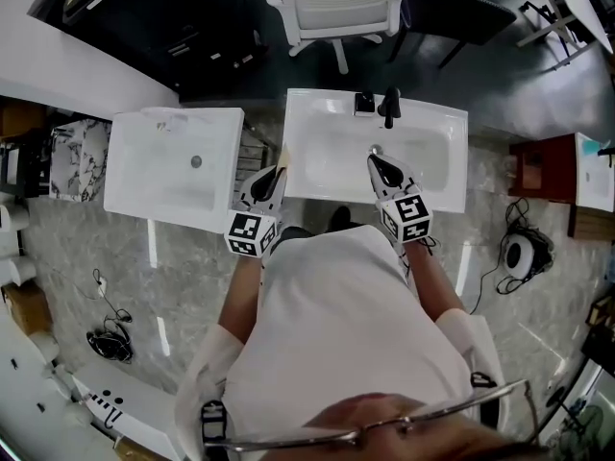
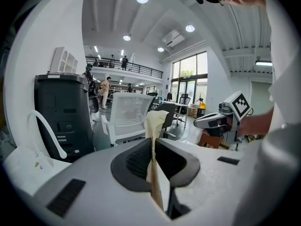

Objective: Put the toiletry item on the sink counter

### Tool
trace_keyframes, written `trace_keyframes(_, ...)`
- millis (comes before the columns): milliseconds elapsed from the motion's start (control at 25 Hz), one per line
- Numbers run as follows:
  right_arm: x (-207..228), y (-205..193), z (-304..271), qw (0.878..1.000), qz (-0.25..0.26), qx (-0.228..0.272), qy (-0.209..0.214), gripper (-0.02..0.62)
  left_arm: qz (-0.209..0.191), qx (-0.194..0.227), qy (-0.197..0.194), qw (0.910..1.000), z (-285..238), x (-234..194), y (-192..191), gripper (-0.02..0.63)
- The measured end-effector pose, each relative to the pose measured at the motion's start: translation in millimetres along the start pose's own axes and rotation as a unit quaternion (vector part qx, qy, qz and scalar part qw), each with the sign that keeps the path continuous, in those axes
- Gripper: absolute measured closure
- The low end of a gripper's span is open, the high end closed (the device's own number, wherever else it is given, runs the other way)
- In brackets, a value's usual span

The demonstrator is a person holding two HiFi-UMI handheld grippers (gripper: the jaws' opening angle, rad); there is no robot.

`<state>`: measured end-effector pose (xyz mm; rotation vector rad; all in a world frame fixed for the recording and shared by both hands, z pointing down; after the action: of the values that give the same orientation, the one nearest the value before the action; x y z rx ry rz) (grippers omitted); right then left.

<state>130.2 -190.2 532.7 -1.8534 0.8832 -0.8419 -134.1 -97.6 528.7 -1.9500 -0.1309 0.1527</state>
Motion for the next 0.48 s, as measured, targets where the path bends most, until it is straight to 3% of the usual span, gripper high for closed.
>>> trace_keyframes(480,21,-10,11,0.998,-0.018,-0.015,-0.051,0.589,-0.057,-0.043,-0.062,0.9955,-53,12,5,0.577)
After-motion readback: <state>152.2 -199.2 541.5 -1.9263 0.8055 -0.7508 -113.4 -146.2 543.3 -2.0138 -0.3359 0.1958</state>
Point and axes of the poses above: the fingertips, and each gripper's own axes: z backward along the fingers, x to its right, y out of its top, the point moved 8 cm from there along z, backward along the fingers, and after that the axes turned 10 degrees about y, right-handed, at the moved point
